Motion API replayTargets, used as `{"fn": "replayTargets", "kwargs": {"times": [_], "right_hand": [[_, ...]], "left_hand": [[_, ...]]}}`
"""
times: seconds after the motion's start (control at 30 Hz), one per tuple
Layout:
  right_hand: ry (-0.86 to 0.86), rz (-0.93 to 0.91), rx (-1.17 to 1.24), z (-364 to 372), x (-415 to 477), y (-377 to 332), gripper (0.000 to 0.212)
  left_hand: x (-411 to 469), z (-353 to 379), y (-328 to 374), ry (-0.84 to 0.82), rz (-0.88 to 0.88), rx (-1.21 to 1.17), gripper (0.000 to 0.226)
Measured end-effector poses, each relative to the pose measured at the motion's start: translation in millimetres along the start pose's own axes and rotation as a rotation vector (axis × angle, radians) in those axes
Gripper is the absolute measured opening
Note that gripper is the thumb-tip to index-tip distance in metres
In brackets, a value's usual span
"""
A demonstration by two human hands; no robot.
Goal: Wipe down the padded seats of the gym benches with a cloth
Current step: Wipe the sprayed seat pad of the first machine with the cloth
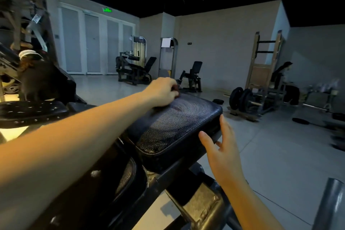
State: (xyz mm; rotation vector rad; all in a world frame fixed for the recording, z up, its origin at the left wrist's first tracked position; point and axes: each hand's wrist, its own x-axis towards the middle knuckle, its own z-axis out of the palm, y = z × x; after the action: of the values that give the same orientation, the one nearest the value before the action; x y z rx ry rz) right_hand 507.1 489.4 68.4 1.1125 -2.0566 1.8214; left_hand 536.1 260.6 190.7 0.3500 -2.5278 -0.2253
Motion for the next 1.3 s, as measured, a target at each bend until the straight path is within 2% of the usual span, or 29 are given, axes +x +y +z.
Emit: {"fn": "replayTargets", "kwargs": {"times": [0.13, 0.23, 0.3, 0.37, 0.43, 0.47, 0.57, 0.67, 0.77, 0.83, 0.93, 1.0, 1.03, 1.1, 1.2, 1.3], "right_hand": [[-0.003, 0.005, 0.015, -3, 0, -1, 0.074], [0.014, -0.008, 0.022, -2, 1, 1, 0.07], [0.019, -0.019, 0.023, 0, 1, 4, 0.073], [0.019, -0.022, 0.017, 2, 1, 4, 0.074], [0.02, -0.016, 0.013, 2, 0, 3, 0.066], [0.019, -0.017, 0.013, 1, 0, 0, 0.062], [0.026, 0.0, 0.012, 1, -1, -5, 0.065], [0.034, -0.011, 0.011, -2, -2, -8, 0.061], [0.034, -0.024, -0.016, -1, -1, -2, 0.066], [0.024, -0.03, -0.007, -1, 0, 0, 0.066], [0.027, -0.043, 0.006, 1, 1, 1, 0.064], [0.023, -0.045, -0.001, 2, 0, 0, 0.063], [0.02, -0.043, -0.004, 2, 0, 0, 0.065], [0.009, -0.033, 0.003, 1, 1, 0, 0.068], [0.003, -0.026, -0.004, -1, 1, 1, 0.072], [0.005, -0.035, -0.002, 0, 1, 1, 0.072]], "left_hand": [[-27, 1, 50, -0.05, 0.229, -0.15, 0.009], [-86, -18, 33, -0.067, 0.381, -0.165, 0.008], [-98, -31, -5, -0.042, 0.307, -0.079, 0.009], [-86, -36, -43, -0.035, 0.136, 0.025, 0.007], [-60, -32, -53, -0.03, -0.039, -0.002, 0.01], [-49, -27, -46, -0.015, -0.059, -0.016, 0.014], [-33, -11, -3, -0.009, 0.001, -0.069, 0.023], [-64, -12, 35, -0.052, 0.221, -0.146, 0.016], [-116, -30, 18, -0.092, 0.319, -0.171, 0.011], [-127, -43, -18, -0.086, 0.255, -0.103, 0.012], [-102, -44, -62, -0.022, 0.044, 0.023, 0.016], [-78, -35, -59, 0.019, -0.059, 0.019, 0.017], [-67, -28, -48, 0.028, -0.057, -0.003, 0.017], [-57, -17, -13, 0.035, 0.012, -0.069, 0.016], [-89, -19, 32, -0.003, 0.249, -0.148, 0.011], [-139, -36, 21, -0.067, 0.393, -0.175, 0.01]]}}
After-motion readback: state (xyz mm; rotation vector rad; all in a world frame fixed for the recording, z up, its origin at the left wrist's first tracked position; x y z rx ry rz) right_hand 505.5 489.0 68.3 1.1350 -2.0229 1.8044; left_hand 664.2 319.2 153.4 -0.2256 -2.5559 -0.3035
